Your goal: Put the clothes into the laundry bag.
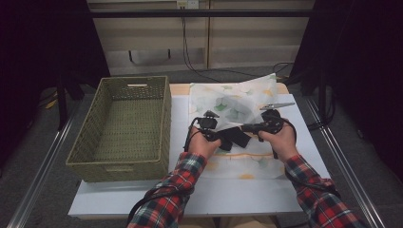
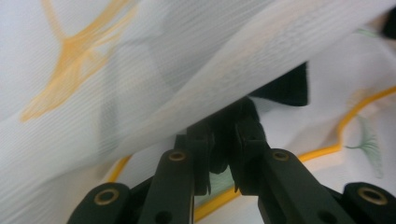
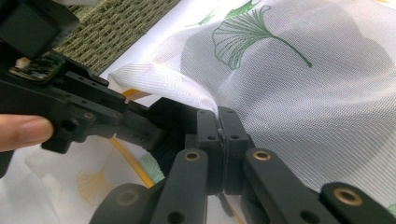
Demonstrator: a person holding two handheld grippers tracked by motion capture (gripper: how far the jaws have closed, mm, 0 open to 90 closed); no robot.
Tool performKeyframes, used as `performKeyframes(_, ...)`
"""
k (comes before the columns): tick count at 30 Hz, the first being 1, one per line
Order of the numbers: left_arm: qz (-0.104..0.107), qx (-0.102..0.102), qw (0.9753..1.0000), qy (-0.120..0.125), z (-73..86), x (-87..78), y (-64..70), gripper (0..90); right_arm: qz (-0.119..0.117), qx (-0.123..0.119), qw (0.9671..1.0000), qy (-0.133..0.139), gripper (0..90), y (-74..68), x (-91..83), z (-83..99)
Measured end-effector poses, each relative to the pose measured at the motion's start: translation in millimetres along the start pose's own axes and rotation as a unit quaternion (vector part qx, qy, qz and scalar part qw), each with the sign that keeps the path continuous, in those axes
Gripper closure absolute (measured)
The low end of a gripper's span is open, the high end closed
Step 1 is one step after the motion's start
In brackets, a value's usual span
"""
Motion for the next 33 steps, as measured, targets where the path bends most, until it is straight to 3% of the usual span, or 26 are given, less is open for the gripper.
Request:
performKeyframes(9, 0.026, 0.012, 0.9995, 0.014, -7.7, 3.7, 18.8, 79.6, 0.001, 0.003, 1.0, 0.001, 89.7, 1.2, -0.8, -0.3)
performKeyframes(15, 0.02, 0.012, 0.9995, 0.024, -11.5, 11.6, 17.3, 79.6, 0.002, 0.002, 1.0, 0.001, 89.7, 0.9, -0.9, -0.5)
performKeyframes(22, 0.011, -0.002, 0.999, 0.044, -16.1, 16.6, 14.6, 79.6, 0.0, 0.0, 1.0, 0.0, 89.7, 0.4, 0.0, 0.3)
performKeyframes(27, 0.007, 0.0, 0.9988, 0.049, -17.7, 17.3, 12.8, 79.5, 0.0, -0.001, 1.0, -0.001, 89.7, -0.5, 0.5, 0.3)
performKeyframes(33, -0.001, 0.002, 0.9974, 0.073, -19.8, 17.3, 10.8, 79.5, -0.001, -0.002, 1.0, -0.003, 89.7, -1.7, 1.0, 0.7)
Point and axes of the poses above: each handheld gripper's, and its own axes: x roughly forward along the jaws, z roughly out of its underside, y roughly to its right, the point moved 2 cm from there along x, roughly forward along the jaws, and after that the axes turned 3 degrees about -z, right-handed, at the moved point
